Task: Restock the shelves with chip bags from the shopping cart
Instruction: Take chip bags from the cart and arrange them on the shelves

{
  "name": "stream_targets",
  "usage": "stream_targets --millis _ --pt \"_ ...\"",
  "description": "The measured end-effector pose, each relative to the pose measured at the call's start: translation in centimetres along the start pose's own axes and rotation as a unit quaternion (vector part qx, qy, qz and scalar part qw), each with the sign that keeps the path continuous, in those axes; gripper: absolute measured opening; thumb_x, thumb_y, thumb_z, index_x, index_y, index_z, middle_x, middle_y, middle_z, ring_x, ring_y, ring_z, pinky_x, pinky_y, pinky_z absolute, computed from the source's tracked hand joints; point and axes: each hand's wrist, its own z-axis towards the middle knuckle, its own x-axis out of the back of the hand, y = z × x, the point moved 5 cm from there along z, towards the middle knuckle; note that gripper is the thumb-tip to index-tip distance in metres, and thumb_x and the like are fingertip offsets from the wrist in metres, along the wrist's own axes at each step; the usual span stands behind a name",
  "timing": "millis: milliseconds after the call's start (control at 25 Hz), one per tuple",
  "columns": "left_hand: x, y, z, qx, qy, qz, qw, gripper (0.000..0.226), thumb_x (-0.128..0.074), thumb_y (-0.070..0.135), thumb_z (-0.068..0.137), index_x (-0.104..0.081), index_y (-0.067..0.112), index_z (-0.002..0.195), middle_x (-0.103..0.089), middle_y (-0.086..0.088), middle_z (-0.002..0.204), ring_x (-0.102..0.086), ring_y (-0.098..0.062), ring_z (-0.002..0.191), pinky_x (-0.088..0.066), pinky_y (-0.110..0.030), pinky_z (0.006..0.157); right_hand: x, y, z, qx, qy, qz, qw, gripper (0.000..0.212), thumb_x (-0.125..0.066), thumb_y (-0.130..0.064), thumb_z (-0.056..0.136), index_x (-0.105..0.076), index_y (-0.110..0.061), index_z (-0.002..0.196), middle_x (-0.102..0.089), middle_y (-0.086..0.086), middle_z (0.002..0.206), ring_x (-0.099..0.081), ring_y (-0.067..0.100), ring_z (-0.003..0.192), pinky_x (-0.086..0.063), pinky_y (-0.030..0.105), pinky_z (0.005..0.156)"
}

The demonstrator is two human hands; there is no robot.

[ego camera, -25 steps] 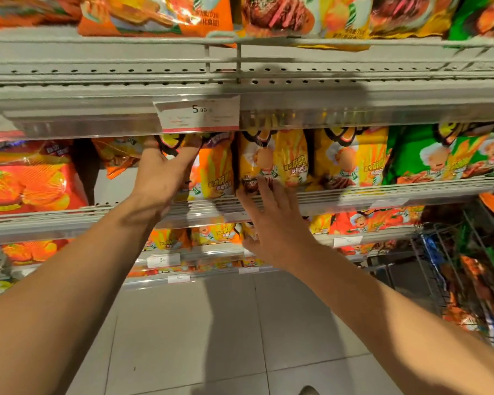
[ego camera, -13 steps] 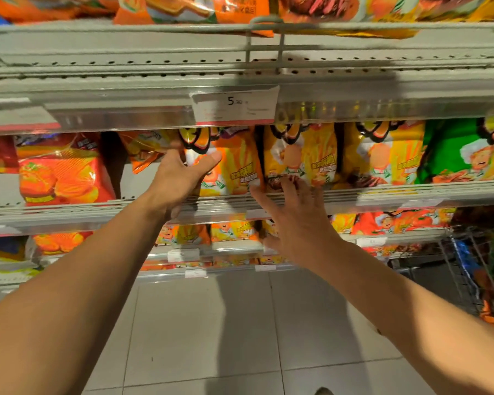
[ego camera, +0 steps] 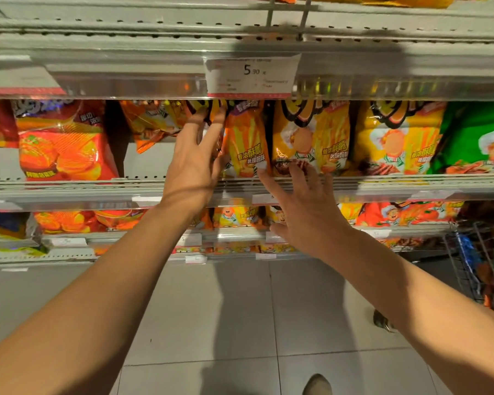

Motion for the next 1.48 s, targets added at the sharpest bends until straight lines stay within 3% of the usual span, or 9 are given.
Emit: stream_targets --millis 280,400,640,760,960,1120,1280,1400,1480 --pt "-0.1 2.8 -2.5 -0.057 -0.01 0.095 0.994 0.068 -0.064 0.019 0.095 -0.035 0.017 0.156 -0.036 -0.019 0.153 -0.039 -0.039 0.133 -0.043 -0.05 0.099 0.2 -0.3 -0.1 -0.001 0.008 0.006 1.0 0.1 -0.056 -0.066 0.089 0.014 -0.042 0.156 -0.01 0.022 0.164 -0.012 0.049 0.15 -0.015 0.071 0.118" --pt "-0.9 2.9 -2.4 -0.056 -0.044 0.067 0.995 0.07 -0.058 0.027 0.098 -0.026 0.011 0.158 -0.031 -0.018 0.157 -0.038 -0.038 0.137 -0.039 -0.048 0.108 0.2 -0.3 -0.3 0.002 0.019 0.009 1.0 0.1 -0.058 -0.063 0.09 0.012 -0.04 0.157 -0.013 0.022 0.162 -0.014 0.049 0.149 -0.015 0.07 0.118" --pt "-1.7 6.3 -5.0 -0.062 -0.04 0.051 0.996 0.068 -0.06 0.033 0.096 -0.035 0.014 0.156 -0.024 -0.023 0.162 -0.014 -0.046 0.152 -0.021 -0.068 0.114 1.1 1.8 -3.2 -0.003 0.048 0.162 0.986 0.093 -0.059 -0.056 0.093 0.003 -0.039 0.159 -0.006 0.011 0.167 -0.003 0.037 0.154 -0.016 0.059 0.123" --pt "-3.7 10.5 -5.6 -0.098 -0.061 -0.012 0.993 0.065 -0.056 0.035 0.095 -0.041 0.013 0.153 -0.028 -0.024 0.16 -0.024 -0.045 0.149 -0.031 -0.065 0.113 0.6 5.6 -7.5 -0.034 0.055 0.209 0.976 0.093 -0.063 -0.05 0.092 -0.001 -0.038 0.16 -0.013 0.009 0.165 -0.012 0.034 0.153 -0.021 0.053 0.122" --pt "-8.7 19.7 -6.8 -0.176 -0.123 -0.056 0.975 0.05 -0.059 0.028 0.093 -0.06 0.001 0.136 -0.048 -0.031 0.144 -0.049 -0.048 0.134 -0.045 -0.056 0.107 -0.1 14.7 -17.0 -0.086 0.056 0.228 0.968 0.089 -0.06 -0.05 0.095 -0.003 -0.033 0.161 -0.017 0.006 0.166 -0.014 0.027 0.154 -0.023 0.044 0.123" --pt "-12.5 28.0 -5.6 -0.18 -0.125 -0.128 0.967 0.052 -0.057 0.027 0.096 -0.054 0.002 0.141 -0.041 -0.023 0.152 -0.036 -0.021 0.147 -0.032 -0.028 0.117 1.1 24.9 -25.6 -0.144 0.121 0.263 0.946 0.083 -0.07 -0.042 0.09 -0.024 -0.03 0.159 -0.035 0.001 0.156 -0.03 0.022 0.146 -0.034 0.04 0.115" --pt "-17.5 42.2 -3.6 -0.265 -0.121 -0.128 0.948 0.054 -0.053 0.034 0.096 -0.057 0.001 0.139 -0.045 -0.026 0.149 -0.042 -0.041 0.139 -0.031 -0.043 0.117 2.2 35.8 -32.6 -0.214 0.168 0.265 0.925 0.073 -0.064 -0.046 0.092 -0.029 -0.034 0.156 -0.034 -0.003 0.154 -0.033 0.023 0.146 -0.037 0.038 0.11" --pt "-22.3 54.5 -2.3 -0.296 -0.135 -0.172 0.93 0.056 -0.053 0.038 0.093 -0.059 0.004 0.138 -0.048 -0.023 0.147 -0.043 -0.036 0.139 -0.028 -0.037 0.117 1.4 43.5 -37.3 -0.245 0.199 0.247 0.916 0.063 -0.054 -0.047 0.097 -0.033 -0.031 0.154 -0.035 -0.003 0.153 -0.03 0.022 0.147 -0.033 0.034 0.114" --pt "-25.6 61.2 -2.1 -0.314 -0.158 -0.179 0.919 0.056 -0.055 0.038 0.091 -0.061 0.004 0.136 -0.051 -0.022 0.143 -0.044 -0.033 0.135 -0.026 -0.032 0.117 0.1 47.9 -40.0 -0.271 0.186 0.26 0.908 0.063 -0.052 -0.048 0.097 -0.033 -0.032 0.155 -0.034 -0.003 0.154 -0.027 0.023 0.148 -0.033 0.039 0.115"
